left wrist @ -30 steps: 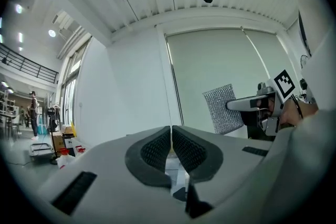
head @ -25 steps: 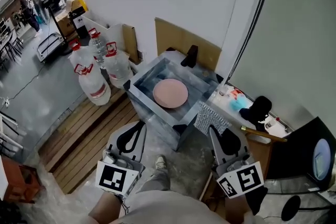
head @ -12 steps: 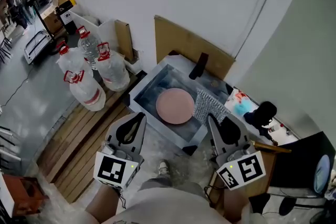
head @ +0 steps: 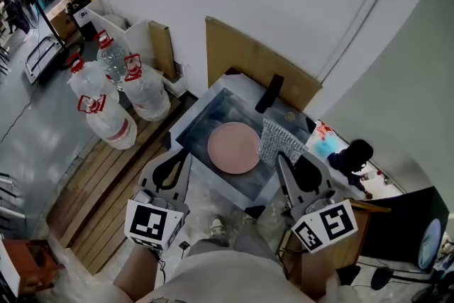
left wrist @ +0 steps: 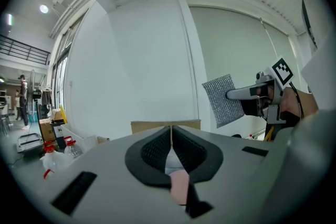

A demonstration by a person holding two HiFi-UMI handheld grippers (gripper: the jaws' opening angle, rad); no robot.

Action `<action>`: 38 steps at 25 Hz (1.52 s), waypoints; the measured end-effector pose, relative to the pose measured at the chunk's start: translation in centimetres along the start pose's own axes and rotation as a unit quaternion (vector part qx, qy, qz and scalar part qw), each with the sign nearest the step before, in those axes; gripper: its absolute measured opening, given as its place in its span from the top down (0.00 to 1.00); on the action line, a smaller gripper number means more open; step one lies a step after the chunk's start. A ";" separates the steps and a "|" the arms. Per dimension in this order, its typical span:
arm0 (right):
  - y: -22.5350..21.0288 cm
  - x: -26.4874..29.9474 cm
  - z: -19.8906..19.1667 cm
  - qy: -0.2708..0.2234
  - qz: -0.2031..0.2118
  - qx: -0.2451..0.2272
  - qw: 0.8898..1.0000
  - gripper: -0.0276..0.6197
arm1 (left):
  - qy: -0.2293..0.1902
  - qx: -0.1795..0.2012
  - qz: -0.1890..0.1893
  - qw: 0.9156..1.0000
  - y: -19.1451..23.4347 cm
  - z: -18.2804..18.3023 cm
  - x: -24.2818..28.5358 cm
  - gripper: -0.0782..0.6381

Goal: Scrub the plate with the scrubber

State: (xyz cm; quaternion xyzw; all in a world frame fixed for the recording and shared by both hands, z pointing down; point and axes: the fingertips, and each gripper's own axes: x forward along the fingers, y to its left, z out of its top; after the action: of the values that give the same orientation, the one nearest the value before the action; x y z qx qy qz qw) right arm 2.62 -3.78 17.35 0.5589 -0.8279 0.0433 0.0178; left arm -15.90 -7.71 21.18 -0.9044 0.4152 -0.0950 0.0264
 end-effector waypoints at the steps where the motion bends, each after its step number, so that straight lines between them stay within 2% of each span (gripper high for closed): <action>1: -0.5 0.4 -0.2 0.005 0.003 0.003 1.000 0.80 | 0.005 -0.002 0.002 1.000 0.1 -0.2 0.5 0.85; 8: -3.4 4.0 -2.3 0.038 0.031 0.020 0.999 0.80 | 0.048 -0.014 0.015 0.999 0.9 -2.7 4.7 0.85; 12: -4.6 7.4 -4.2 0.058 0.044 0.038 0.997 0.80 | 0.097 -0.022 0.000 0.995 1.5 -6.1 8.0 0.85; 15: -5.4 10.5 -5.8 0.070 0.052 0.050 0.995 0.80 | 0.134 -0.041 -0.012 0.990 2.1 -9.3 10.9 0.85; 19: -6.1 14.6 -8.8 0.091 0.055 0.063 0.992 0.80 | 0.176 -0.075 -0.017 0.981 3.4 -13.6 14.5 0.81; 22: -6.8 17.6 -11.8 0.111 0.056 0.072 0.990 0.80 | 0.213 -0.087 -0.028 0.973 4.1 -17.2 17.3 0.68; 28: -7.7 22.0 -19.9 0.172 0.057 0.103 0.978 0.80 | 0.273 -0.115 -0.048 0.954 3.9 -24.5 21.0 0.67; 34: -7.0 23.7 -28.4 0.242 0.070 0.124 0.960 0.80 | 0.305 -0.133 -0.063 0.941 3.2 -30.4 23.7 0.67; 38: -6.6 23.9 -33.9 0.286 0.073 0.144 0.944 0.80 | 0.343 -0.128 -0.076 0.927 2.5 -33.9 25.0 0.67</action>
State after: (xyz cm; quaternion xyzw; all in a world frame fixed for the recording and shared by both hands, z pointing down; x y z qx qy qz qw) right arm -0.86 -25.24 53.35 0.4572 -0.8115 0.3218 0.1700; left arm -8.38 -27.20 57.89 -0.8410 0.3375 -0.3476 -0.2409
